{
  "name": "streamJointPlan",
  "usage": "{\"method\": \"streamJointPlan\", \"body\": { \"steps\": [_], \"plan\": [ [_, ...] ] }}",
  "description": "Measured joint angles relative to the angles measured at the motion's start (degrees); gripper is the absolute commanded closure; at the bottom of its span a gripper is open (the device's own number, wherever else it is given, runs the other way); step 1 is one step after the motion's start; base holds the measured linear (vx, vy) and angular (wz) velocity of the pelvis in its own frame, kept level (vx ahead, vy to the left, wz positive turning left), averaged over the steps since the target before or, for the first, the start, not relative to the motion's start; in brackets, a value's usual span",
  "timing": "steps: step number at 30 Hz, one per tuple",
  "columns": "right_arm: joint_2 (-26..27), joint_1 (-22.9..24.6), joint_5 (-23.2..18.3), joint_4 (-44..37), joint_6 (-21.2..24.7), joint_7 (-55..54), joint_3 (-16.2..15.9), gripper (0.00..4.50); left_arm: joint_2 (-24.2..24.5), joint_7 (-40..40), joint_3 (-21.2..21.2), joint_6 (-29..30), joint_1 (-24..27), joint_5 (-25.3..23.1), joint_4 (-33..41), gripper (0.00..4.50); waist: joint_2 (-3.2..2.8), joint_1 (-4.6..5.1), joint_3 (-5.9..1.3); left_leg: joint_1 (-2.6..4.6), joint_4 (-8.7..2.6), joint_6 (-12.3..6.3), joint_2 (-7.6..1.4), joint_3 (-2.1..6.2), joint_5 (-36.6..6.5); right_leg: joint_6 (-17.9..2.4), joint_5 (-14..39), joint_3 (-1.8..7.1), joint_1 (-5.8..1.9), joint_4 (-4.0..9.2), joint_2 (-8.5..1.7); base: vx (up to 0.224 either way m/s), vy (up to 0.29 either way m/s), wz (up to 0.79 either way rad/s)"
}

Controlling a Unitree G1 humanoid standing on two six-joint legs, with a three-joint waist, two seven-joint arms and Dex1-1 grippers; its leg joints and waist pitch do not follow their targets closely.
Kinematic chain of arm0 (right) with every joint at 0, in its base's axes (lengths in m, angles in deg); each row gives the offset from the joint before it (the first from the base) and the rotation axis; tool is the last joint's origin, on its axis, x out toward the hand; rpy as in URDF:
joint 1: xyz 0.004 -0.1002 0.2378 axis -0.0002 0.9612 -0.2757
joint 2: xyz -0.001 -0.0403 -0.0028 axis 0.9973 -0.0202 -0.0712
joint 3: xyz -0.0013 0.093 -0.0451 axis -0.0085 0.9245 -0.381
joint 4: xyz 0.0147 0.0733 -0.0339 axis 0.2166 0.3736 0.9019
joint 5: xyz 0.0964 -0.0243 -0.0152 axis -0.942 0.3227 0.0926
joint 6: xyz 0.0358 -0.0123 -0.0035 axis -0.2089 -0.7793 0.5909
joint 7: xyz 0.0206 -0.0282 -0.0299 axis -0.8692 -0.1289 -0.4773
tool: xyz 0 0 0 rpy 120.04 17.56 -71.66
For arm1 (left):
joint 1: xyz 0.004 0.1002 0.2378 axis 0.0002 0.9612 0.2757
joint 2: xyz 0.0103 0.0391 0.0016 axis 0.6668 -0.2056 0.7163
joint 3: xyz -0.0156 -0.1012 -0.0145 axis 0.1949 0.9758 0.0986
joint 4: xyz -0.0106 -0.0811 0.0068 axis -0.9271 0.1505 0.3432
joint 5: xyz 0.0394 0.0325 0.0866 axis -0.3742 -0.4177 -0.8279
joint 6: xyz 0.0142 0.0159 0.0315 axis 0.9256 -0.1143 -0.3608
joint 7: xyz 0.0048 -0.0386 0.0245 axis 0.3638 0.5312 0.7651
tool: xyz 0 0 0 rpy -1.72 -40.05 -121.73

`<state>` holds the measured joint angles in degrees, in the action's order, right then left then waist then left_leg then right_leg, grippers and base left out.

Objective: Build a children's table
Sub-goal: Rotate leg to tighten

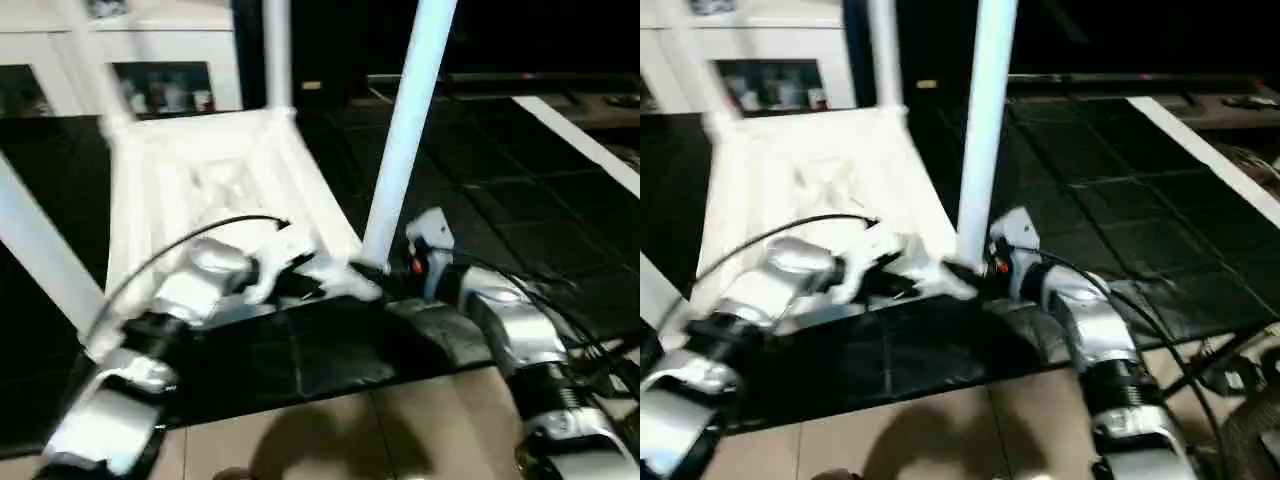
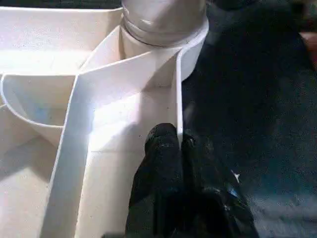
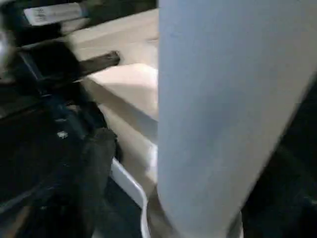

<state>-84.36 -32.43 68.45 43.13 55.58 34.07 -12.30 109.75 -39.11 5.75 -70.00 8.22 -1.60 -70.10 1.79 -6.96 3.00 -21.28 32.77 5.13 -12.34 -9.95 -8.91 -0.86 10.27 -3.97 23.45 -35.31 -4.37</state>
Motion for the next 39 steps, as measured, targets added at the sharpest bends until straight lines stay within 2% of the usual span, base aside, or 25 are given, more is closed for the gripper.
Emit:
{"method": "streamJointPlan", "body": {
  "steps": [1,3,5,6,11,12,14,15,16,19,21,29,35,39],
  "plan": [
    [-1.4,0.2,-0.7,-0.4,0.3,2.7,-0.3,0.14,0.9,-2.0,-0.2,-0.2,0.0,0.5,0.0,4.50,0.00,-0.26,0.00,0.00,0.00,-0.03,0.00,0.00,0.0,0.0,0.0,0.00,-0.03,0.04,0.00,0.000,0.000,0.00],
    [-3.2,0.5,-1.6,-0.8,1.0,6.0,-0.4,0.14,2.1,-4.4,-0.5,-0.5,0.1,1.2,0.0,4.50,0.00,-0.69,0.00,0.00,0.01,-0.06,-0.01,-0.01,0.0,0.0,0.0,-0.01,-0.05,0.05,0.00,0.000,0.000,0.00],
    [-5.2,1.0,-3.0,-2.2,2.6,11.4,-1.5,0.14,4.0,-8.0,-0.7,-2.3,0.1,1.8,0.1,4.50,0.00,-1.29,0.00,0.00,0.02,-0.06,-0.01,-0.01,0.0,0.0,0.0,-0.02,-0.05,0.03,0.00,0.000,0.000,0.00],
    [-6.4,1.0,-3.6,-2.9,2.9,14.9,-3.1,0.14,4.9,-10.5,-1.0,-3.6,0.1,2.0,0.2,4.50,0.00,-1.50,0.00,0.01,0.02,-0.06,-0.01,-0.01,0.0,0.0,0.0,-0.03,-0.07,0.04,0.00,0.000,0.000,0.00],
    [-7.5,0.6,-3.6,-2.3,2.8,20.2,-5.7,0.14,5.6,-14.9,-2.8,-7.1,0.1,2.0,0.2,4.50,0.01,-2.43,0.00,0.03,0.23,-0.07,-0.02,0.00,0.0,0.0,0.0,-0.01,-0.25,0.01,-0.01,0.000,0.000,0.00],
    [-7.3,-0.4,-3.3,-0.9,2.6,21.1,-6.2,0.40,5.5,-15.4,-3.4,-7.9,0.1,2.0,0.2,4.50,0.01,-2.48,0.00,0.04,0.28,-0.07,-0.02,0.01,0.0,0.0,0.0,0.01,-0.29,0.00,-0.02,0.000,0.000,0.00],
    [-7.0,-1.8,-2.8,0.7,2.3,21.4,-6.6,0.40,5.1,-16.1,-4.1,-8.4,0.1,2.0,0.2,4.50,0.01,-2.55,0.00,0.04,0.35,-0.07,-0.02,0.02,0.0,0.0,0.0,0.00,-0.33,-0.01,-0.03,0.000,0.000,0.00],
    [-6.9,-2.4,-2.6,1.3,2.1,21.5,-6.8,0.66,5.0,-16.3,-4.4,-8.6,0.1,2.0,0.2,4.50,0.02,-2.56,0.00,0.05,0.38,-0.07,-0.03,0.02,0.0,0.0,0.0,0.01,-0.35,-0.03,-0.03,0.000,0.000,0.00],
    [-6.9,-3.1,-2.5,2.1,2.1,22.2,-7.1,0.66,4.9,-16.6,-4.6,-9.0,0.1,2.0,0.2,4.50,0.04,-2.57,0.00,0.04,0.39,-0.06,-0.03,0.02,0.0,0.0,0.0,0.01,-0.35,-0.04,-0.03,0.000,0.000,0.00],
    [-6.9,-3.1,-2.8,2.3,2.3,23.7,-7.6,0.84,4.7,-16.8,-4.7,-9.4,0.1,1.9,0.2,4.50,0.07,-2.38,-0.01,0.06,0.38,-0.07,-0.06,0.02,0.0,0.0,0.0,-0.01,-0.34,-0.06,-0.03,0.000,0.000,0.00],
    [-6.9,-3.1,-3.0,2.5,2.6,24.5,-7.7,1.16,4.6,-16.8,-4.8,-10.1,0.1,1.9,0.1,4.50,0.10,-2.32,0.01,0.05,0.35,-0.07,-0.09,0.01,0.0,0.0,0.0,-0.04,-0.32,-0.08,-0.02,0.000,0.000,0.00],
    [-7.0,-3.5,-3.6,3.1,2.8,27.5,-7.8,1.65,4.5,-16.8,-4.9,-11.4,0.1,1.8,-1.3,4.50,0.16,-2.35,0.02,0.03,0.37,-0.07,-0.10,0.01,0.0,0.0,0.0,-0.04,-0.31,-0.07,-0.01,0.000,0.000,0.00],
    [-7.0,-3.5,-3.6,3.3,2.9,28.0,-7.8,2.27,4.4,-16.4,-4.9,-11.8,0.1,1.7,-1.7,4.50,0.20,-2.35,0.03,0.04,0.37,-0.07,-0.10,0.01,0.0,0.0,0.0,-0.04,-0.31,-0.09,-0.01,0.000,0.000,0.00],
    [-6.8,-3.5,-3.6,3.5,3.5,26.2,-7.4,2.39,3.5,-14.5,-4.2,-11.8,-0.1,1.7,-3.2,4.50,0.20,-2.42,0.03,0.12,0.41,-0.06,-0.09,0.00,0.0,0.0,0.0,-0.01,-0.34,-0.17,-0.02,0.000,0.000,0.00]
  ]
}}
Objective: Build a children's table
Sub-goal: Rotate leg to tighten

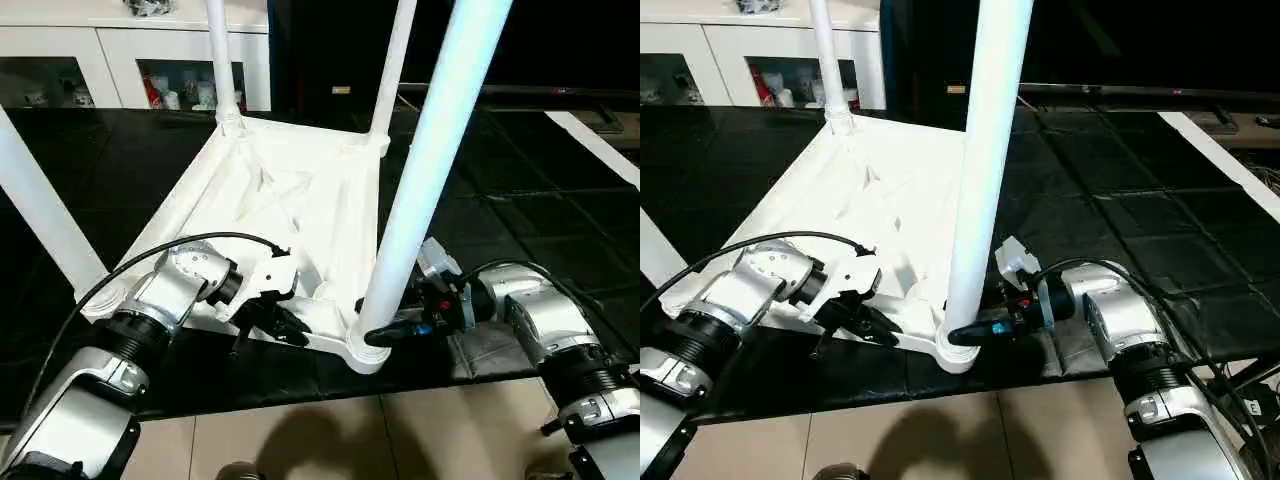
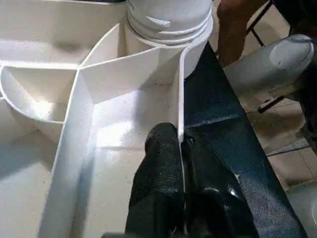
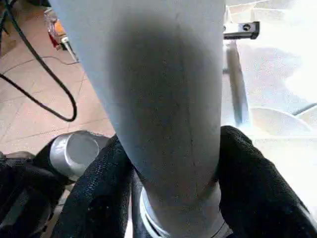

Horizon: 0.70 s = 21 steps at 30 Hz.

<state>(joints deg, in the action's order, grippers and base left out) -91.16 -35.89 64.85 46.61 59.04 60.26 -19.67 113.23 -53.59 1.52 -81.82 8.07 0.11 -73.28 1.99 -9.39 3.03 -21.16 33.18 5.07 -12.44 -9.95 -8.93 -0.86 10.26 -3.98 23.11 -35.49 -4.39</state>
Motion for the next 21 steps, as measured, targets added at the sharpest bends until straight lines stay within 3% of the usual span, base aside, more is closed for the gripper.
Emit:
{"method": "streamJointPlan", "body": {
  "steps": [3,9,12,17,21],
  "plan": [
    [1.7,0.1,0.2,0.9,-0.3,-5.0,1.8,2.44,-0.3,3.8,1.0,0.7,-0.4,-0.6,-0.9,4.50,0.02,0.37,0.01,0.10,0.09,0.02,-0.01,0.03,0.0,0.0,0.0,0.05,0.01,-0.20,-0.01,0.000,0.000,0.00],
    [7.6,0.0,2.5,2.4,-0.8,-25.1,7.1,2.55,-3.3,15.5,4.9,8.7,-0.6,-1.6,-1.2,4.50,0.09,3.82,0.04,0.22,0.11,0.12,-0.03,0.12,0.1,0.3,0.1,0.07,0.08,-0.26,-0.01,0.000,0.000,0.00],
    [11.7,-1.0,3.2,3.6,0.5,-35.9,9.9,2.56,-6.3,22.5,7.4,13.6,-0.6,-1.5,-0.9,4.50,0.08,4.71,0.04,0.20,0.00,0.13,-0.06,0.10,0.1,0.2,0.1,0.06,0.14,-0.35,0.01,0.000,0.000,0.00],
    [16.8,-3.8,6.2,4.6,2.3,-51.9,12.2,2.56,-11.2,33.2,9.7,19.8,-0.6,-2.0,1.1,4.50,0.05,5.10,0.02,0.19,-0.22,0.13,-0.06,0.04,0.1,0.0,0.0,0.06,0.30,-0.25,0.04,0.000,0.000,0.00],
    [17.2,-4.5,9.7,5.3,0.3,-55.0,11.8,2.56,-12.9,36.3,10.1,21.7,-0.4,-2.2,2.2,4.50,-0.02,4.66,-0.01,0.14,-0.42,0.12,-0.01,-0.03,0.1,0.0,0.0,0.08,0.32,0.03,0.03,0.000,0.000,0.00]
  ]
}}
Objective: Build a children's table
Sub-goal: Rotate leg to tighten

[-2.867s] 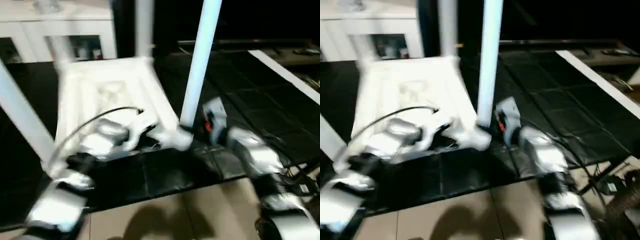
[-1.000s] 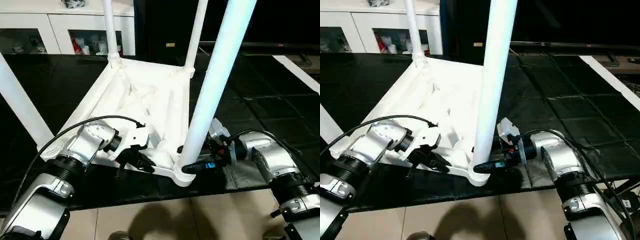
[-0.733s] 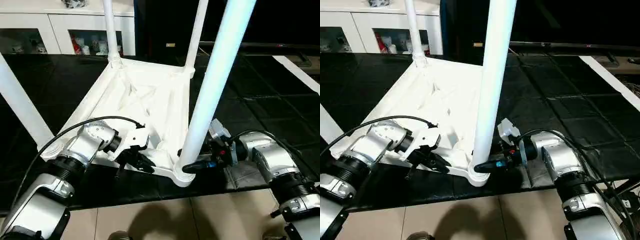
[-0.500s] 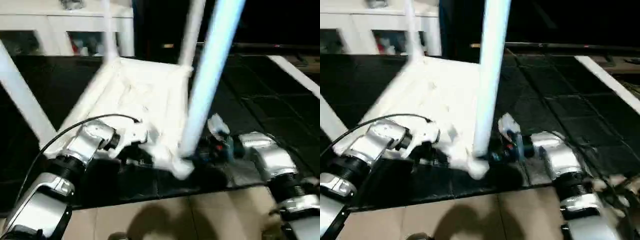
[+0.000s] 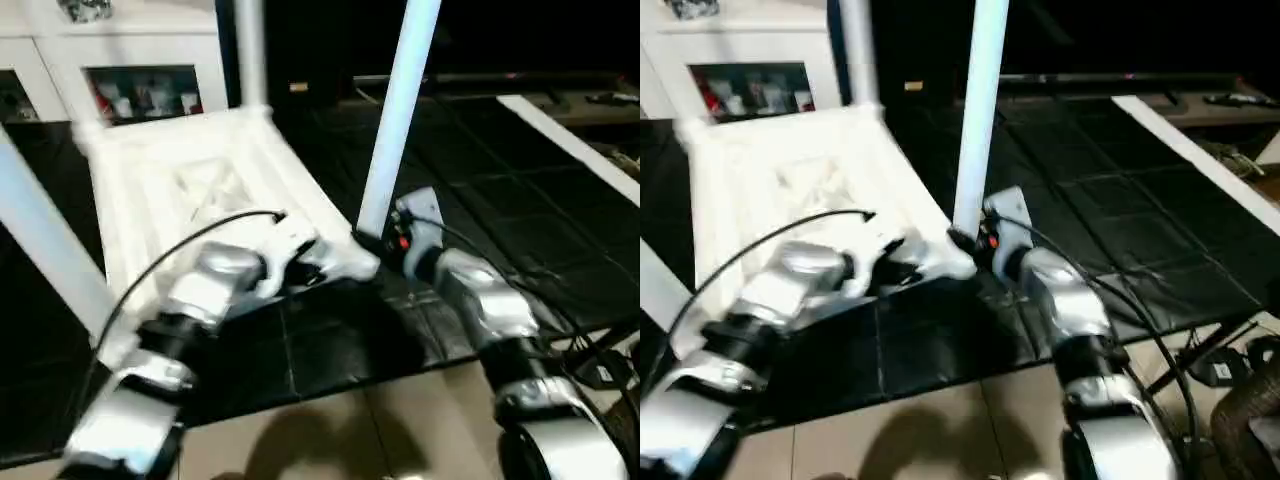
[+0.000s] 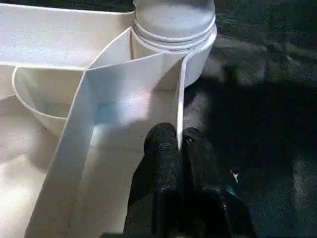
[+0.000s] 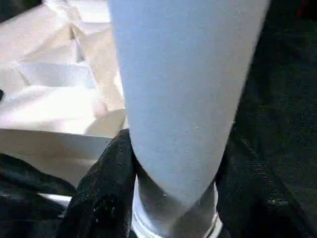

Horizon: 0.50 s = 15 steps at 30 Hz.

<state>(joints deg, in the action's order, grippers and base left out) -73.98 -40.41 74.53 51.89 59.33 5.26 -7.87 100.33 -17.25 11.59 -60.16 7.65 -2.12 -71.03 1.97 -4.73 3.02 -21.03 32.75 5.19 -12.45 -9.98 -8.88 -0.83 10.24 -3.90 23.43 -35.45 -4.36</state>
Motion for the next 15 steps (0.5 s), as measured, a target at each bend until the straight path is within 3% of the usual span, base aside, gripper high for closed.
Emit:
{"method": "streamJointPlan", "body": {
  "steps": [1,2,9,11,15],
  "plan": [
    [0.0,0.1,0.2,0.0,-0.4,0.0,-0.1,2.03,0.0,0.1,0.0,0.2,0.1,0.0,0.3,4.50,0.00,0.01,0.00,0.00,-0.04,0.00,0.00,-0.02,0.0,0.0,0.0,0.01,0.00,0.06,0.00,0.000,0.000,0.00],
    [0.0,0.1,0.3,0.1,-0.4,0.0,-0.1,1.90,0.0,0.1,0.0,0.3,0.2,0.0,0.4,4.50,0.00,0.01,0.00,0.01,-0.06,0.00,0.01,-0.03,0.0,0.0,0.0,0.02,0.00,0.08,0.00,0.000,0.000,0.00],
    [0.1,0.6,0.1,0.1,-1.7,1.4,-0.4,1.49,0.5,-0.5,-0.2,0.0,0.6,-0.2,1.2,4.50,-0.01,0.13,0.01,0.00,-0.12,0.00,0.00,-0.03,0.0,0.0,0.0,0.01,0.00,0.15,0.01,0.000,0.000,0.00],
    [-0.5,1.2,-0.2,0.1,-3.1,4.5,-0.4,1.13,1.6,-2.0,-0.6,-1.0,0.9,-0.2,1.6,4.50,-0.01,0.15,0.01,0.01,-0.18,0.00,-0.01,-0.03,0.0,0.0,0.0,0.00,0.00,0.18,0.03,0.000,0.000,0.00],
    [-2.8,2.7,-2.2,0.1,-5.6,12.5,-0.9,0.95,4.2,-6.0,-1.7,-5.3,1.7,-0.2,1.6,4.50,-0.03,-0.28,0.02,0.01,-0.20,0.00,-0.01,-0.03,0.0,0.0,0.0,-0.02,-0.01,0.20,0.02,0.000,0.000,0.00]
  ]
}}
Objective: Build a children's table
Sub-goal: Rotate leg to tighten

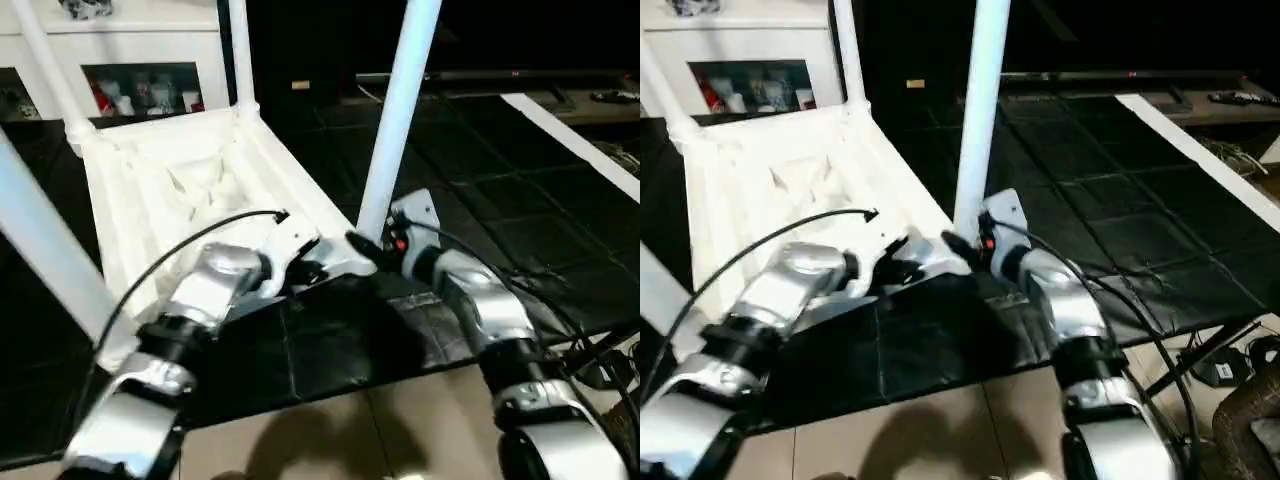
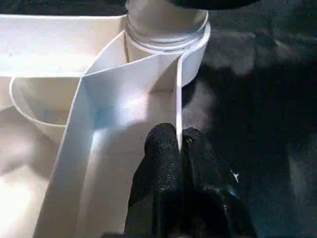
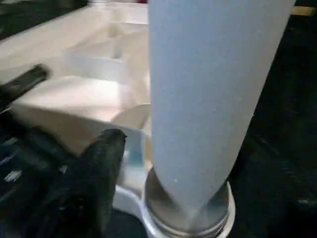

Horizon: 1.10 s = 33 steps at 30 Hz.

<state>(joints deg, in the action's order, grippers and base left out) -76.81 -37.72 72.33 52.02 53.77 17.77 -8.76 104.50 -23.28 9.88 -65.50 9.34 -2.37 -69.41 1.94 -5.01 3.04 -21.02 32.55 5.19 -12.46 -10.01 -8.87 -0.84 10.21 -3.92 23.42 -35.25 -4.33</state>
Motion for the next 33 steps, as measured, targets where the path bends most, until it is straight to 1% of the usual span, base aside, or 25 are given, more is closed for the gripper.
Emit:
{"method": "streamJointPlan", "body": {
  "steps": [1,2,5,6,8,9,11,12,15,17,20,24,25,28,30,32,33],
  "plan": [
    [-1.3,0.3,-0.6,0.0,-0.5,3.1,-0.4,0.73,1.0,-1.9,-0.5,-2.1,0.2,0.0,0.0,4.50,-0.01,-0.13,0.01,-0.02,0.03,0.00,0.00,0.00,0.0,0.0,0.0,0.00,0.00,0.00,-0.01,0.000,0.000,0.00],
    [-2.3,0.5,-1.0,-0.1,-0.8,5.8,-0.9,0.73,1.8,-3.5,-0.7,-3.4,0.6,0.0,0.0,4.50,-0.02,-0.15,0.01,-0.02,0.04,0.00,0.00,0.00,0.0,0.0,0.0,0.00,-0.02,0.00,-0.01,0.000,0.000,0.00],
    [-4.5,1.1,-2.2,-0.2,-1.2,11.8,-2.0,0.46,4.0,-8.1,-1.3,-7.0,1.3,0.3,0.0,4.50,-0.03,-0.39,0.03,-0.05,0.07,0.00,0.00,0.02,0.0,0.0,0.0,-0.04,-0.04,-0.02,-0.01,0.000,0.000,0.00],
    [-5.4,1.4,-2.9,-0.2,-1.3,15.3,-2.5,0.36,5.2,-10.8,-1.8,-8.4,1.5,0.9,0.1,4.50,-0.04,-0.72,0.04,-0.07,0.08,-0.01,0.00,0.02,0.0,0.0,0.0,-0.04,-0.04,0.00,-0.01,0.000,0.000,0.00],
    [-6.6,1.9,-3.2,-0.2,-1.3,18.8,-2.7,0.13,6.5,-14.4,-2.2,-10.0,2.1,1.7,0.4,4.50,-0.04,-1.36,0.04,-0.10,0.10,-0.03,-0.01,0.00,0.0,0.0,0.0,-0.04,-0.05,0.03,-0.02,0.000,0.000,0.00],
    [-7.1,1.9,-3.3,-0.2,-1.3,20.0,-2.8,0.13,7.0,-15.8,-2.4,-10.4,2.2,2.0,0.5,4.50,-0.04,-1.64,0.04,-0.12,0.11,-0.04,0.00,-0.01,0.0,0.0,0.0,-0.04,-0.05,0.03,-0.02,0.000,0.000,0.00],
    [-9.1,1.9,-3.2,-0.2,-2.8,23.7,-4.4,0.13,8.1,-19.4,-3.1,-11.7,2.3,2.7,0.4,4.50,-0.01,-2.20,0.05,-0.14,0.16,-0.04,0.00,-0.08,0.0,0.0,0.0,-0.05,-0.06,0.02,-0.03,0.000,0.000,0.00],
    [-9.7,1.9,-3.2,-0.2,-2.7,25.3,-4.6,0.13,8.5,-20.8,-3.4,-12.2,2.3,2.8,0.3,4.50,0.00,-2.38,0.06,-0.15,0.18,-0.05,0.00,-0.10,0.0,0.0,0.0,-0.05,-0.06,0.02,-0.03,0.000,0.000,0.00],
    [-11.7,1.9,-5.0,-0.4,-0.3,31.7,-5.3,0.13,9.5,-24.9,-4.1,-13.8,2.3,3.2,0.1,4.50,0.00,-3.03,0.05,-0.12,0.21,-0.05,-0.02,-0.12,0.0,0.0,0.0,-0.05,-0.08,-0.01,-0.03,0.000,0.000,0.00],
    [-12.7,1.9,-5.2,-0.8,0.8,35.4,-7.0,0.13,10.1,-27.1,-4.6,-15.0,2.4,3.4,0.0,4.50,0.00,-3.37,0.05,-0.11,0.21,-0.04,-0.04,-0.10,0.0,0.0,0.0,-0.08,-0.12,-0.02,-0.03,0.000,0.000,0.00],
    [-12.7,1.9,-5.2,-1.5,1.6,38.2,-9.2,0.13,10.1,-28.9,-5.3,-16.0,2.4,3.8,0.0,4.50,0.00,-3.56,0.05,-0.11,0.26,-0.04,-0.04,-0.08,0.0,0.0,0.0,-0.07,-0.17,-0.02,-0.03,0.000,0.000,0.00],
    [-12.1,1.7,-5.1,-1.0,1.8,39.9,-9.7,0.59,10.1,-30.4,-6.1,-17.1,2.4,3.9,0.0,4.50,0.01,-3.59,0.05,-0.08,0.33,-0.05,-0.03,-0.04,0.0,0.0,0.0,-0.07,-0.25,-0.02,-0.04,0.000,0.000,0.00],
    [-12.0,1.6,-5.1,-0.6,1.8,40.1,-10.0,0.59,10.0,-30.8,-6.2,-17.3,2.4,3.9,-0.1,4.50,0.01,-3.58,0.04,-0.07,0.33,-0.04,-0.03,-0.03,0.0,0.0,0.0,-0.07,-0.25,-0.03,-0.04,0.000,0.000,0.00],
    [-11.5,1.0,-5.2,0.5,2.0,41.4,-10.4,0.90,9.9,-31.3,-6.2,-18.0,2.4,4.0,-0.7,4.50,0.01,-3.51,0.05,-0.05,0.35,-0.04,-0.03,-0.03,0.0,0.0,0.0,-0.07,-0.26,-0.07,-0.04,0.000,0.000,0.00],
    [-11.6,0.6,-5.2,0.6,2.0,42.0,-10.8,0.96,9.9,-31.5,-6.1,-18.3,2.3,4.1,-1.0,4.50,0.01,-3.42,0.04,-0.04,0.35,-0.04,-0.03,-0.02,0.0,0.0,0.0,-0.07,-0.26,-0.08,-0.04,0.000,0.000,0.00],
    [-11.6,0.5,-5.2,0.6,2.3,42.3,-11.1,1.19,10.0,-31.5,-6.1,-18.5,2.3,4.3,-1.4,4.50,0.01,-3.41,0.04,-0.04,0.35,-0.04,-0.03,-0.02,0.0,0.0,0.0,-0.07,-0.26,-0.08,-0.04,0.000,0.000,0.00],
    [-11.6,0.5,-5.2,0.6,2.5,42.5,-11.1,1.19,10.1,-31.5,-6.1,-18.6,2.3,4.3,-1.5,4.50,0.01,-3.41,0.04,-0.04,0.35,-0.04,-0.03,-0.02,0.0,0.0,0.0,-0.07,-0.26,-0.08,-0.04,0.000,0.000,0.00]
  ]
}}
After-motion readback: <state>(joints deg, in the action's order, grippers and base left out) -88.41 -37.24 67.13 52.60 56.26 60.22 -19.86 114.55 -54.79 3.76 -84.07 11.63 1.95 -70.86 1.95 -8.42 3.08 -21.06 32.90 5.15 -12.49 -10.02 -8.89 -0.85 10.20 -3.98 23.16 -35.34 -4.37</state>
